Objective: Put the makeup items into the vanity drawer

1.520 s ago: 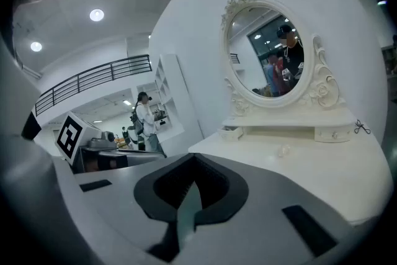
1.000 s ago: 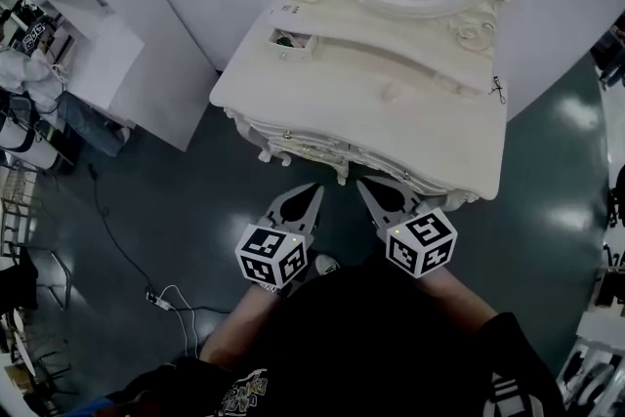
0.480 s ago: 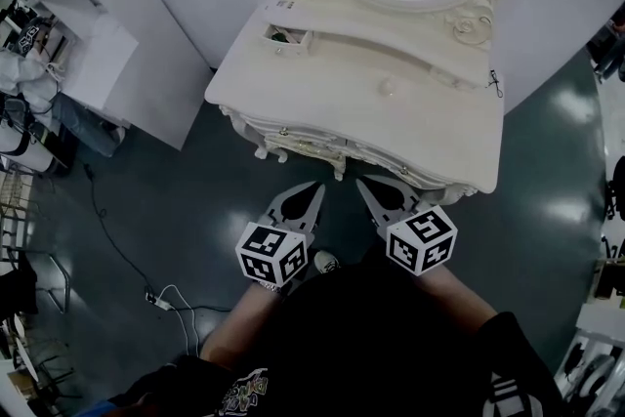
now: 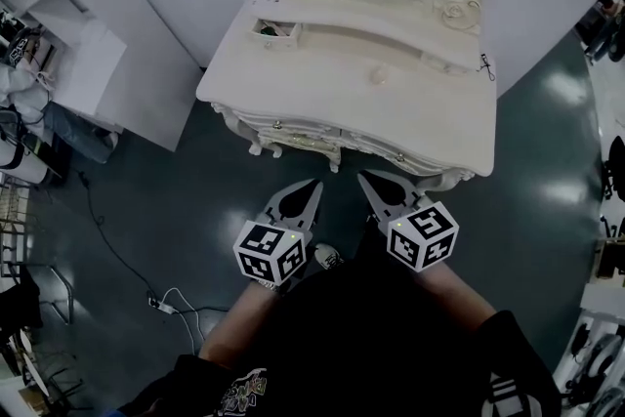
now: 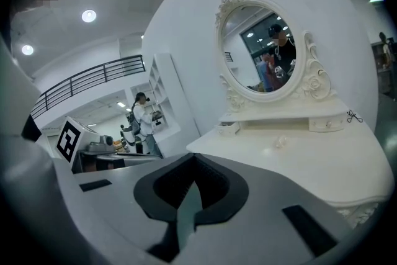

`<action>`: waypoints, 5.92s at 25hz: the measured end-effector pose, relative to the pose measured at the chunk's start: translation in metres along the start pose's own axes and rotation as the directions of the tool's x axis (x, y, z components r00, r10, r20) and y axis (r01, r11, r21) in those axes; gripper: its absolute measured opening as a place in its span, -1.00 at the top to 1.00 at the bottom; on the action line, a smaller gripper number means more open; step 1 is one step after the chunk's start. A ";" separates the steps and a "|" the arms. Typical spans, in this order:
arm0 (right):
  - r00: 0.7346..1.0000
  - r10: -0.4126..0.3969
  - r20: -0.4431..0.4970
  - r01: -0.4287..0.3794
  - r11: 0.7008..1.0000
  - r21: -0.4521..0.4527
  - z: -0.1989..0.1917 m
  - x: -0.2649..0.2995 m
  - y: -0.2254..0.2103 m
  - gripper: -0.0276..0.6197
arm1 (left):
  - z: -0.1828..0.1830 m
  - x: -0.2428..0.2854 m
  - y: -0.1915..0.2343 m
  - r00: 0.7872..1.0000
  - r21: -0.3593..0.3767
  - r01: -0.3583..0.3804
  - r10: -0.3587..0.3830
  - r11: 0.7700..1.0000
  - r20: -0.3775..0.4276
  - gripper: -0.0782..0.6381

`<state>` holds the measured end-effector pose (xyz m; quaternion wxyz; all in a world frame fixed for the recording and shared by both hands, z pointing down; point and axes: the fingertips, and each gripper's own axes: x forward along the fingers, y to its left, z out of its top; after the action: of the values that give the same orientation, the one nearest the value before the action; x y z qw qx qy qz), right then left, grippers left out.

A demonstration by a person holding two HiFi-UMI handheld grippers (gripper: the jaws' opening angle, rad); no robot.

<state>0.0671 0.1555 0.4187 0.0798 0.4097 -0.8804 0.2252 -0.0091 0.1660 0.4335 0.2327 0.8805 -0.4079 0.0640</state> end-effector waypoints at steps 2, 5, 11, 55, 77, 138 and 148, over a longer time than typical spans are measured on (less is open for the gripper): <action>1.000 -0.015 0.001 0.015 1.000 0.002 0.002 -0.002 -0.005 0.82 | 0.001 0.003 0.000 1.000 -0.006 0.006 -0.006 1.000 0.000 0.78; 0.999 -0.037 0.005 0.036 0.999 0.004 0.009 -0.002 -0.018 0.82 | 0.006 0.012 0.001 1.000 -0.008 0.014 -0.014 1.000 0.001 0.78; 0.998 -0.068 0.012 0.068 0.998 0.009 0.025 0.007 -0.049 0.82 | 0.016 0.029 0.009 1.000 -0.009 0.008 -0.008 1.000 0.000 0.78; 0.961 -0.172 -0.218 0.191 0.979 0.071 -0.001 0.148 -0.293 0.53 | 0.027 0.170 0.082 0.988 -0.095 -0.109 0.097 0.990 -0.124 0.78; 0.924 -0.108 -0.367 0.192 0.961 0.200 -0.034 0.203 -0.343 0.62 | 0.014 0.189 0.098 0.973 -0.164 -0.193 0.168 0.967 -0.157 0.78; 0.968 0.207 -0.141 -0.218 0.974 -0.065 0.131 0.285 -0.177 0.80 | 0.142 0.204 0.181 0.976 -0.012 -0.220 0.219 0.976 -0.007 0.78; 0.977 0.136 -0.166 -0.137 0.991 0.007 0.128 0.371 -0.166 0.80 | 0.161 0.196 0.254 0.990 0.010 -0.141 0.141 0.990 -0.026 0.78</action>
<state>-0.0432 -0.2514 0.4805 0.1381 0.3278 -0.8973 0.2612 -0.0825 -0.1853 0.4409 0.2292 0.8495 -0.4658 0.0938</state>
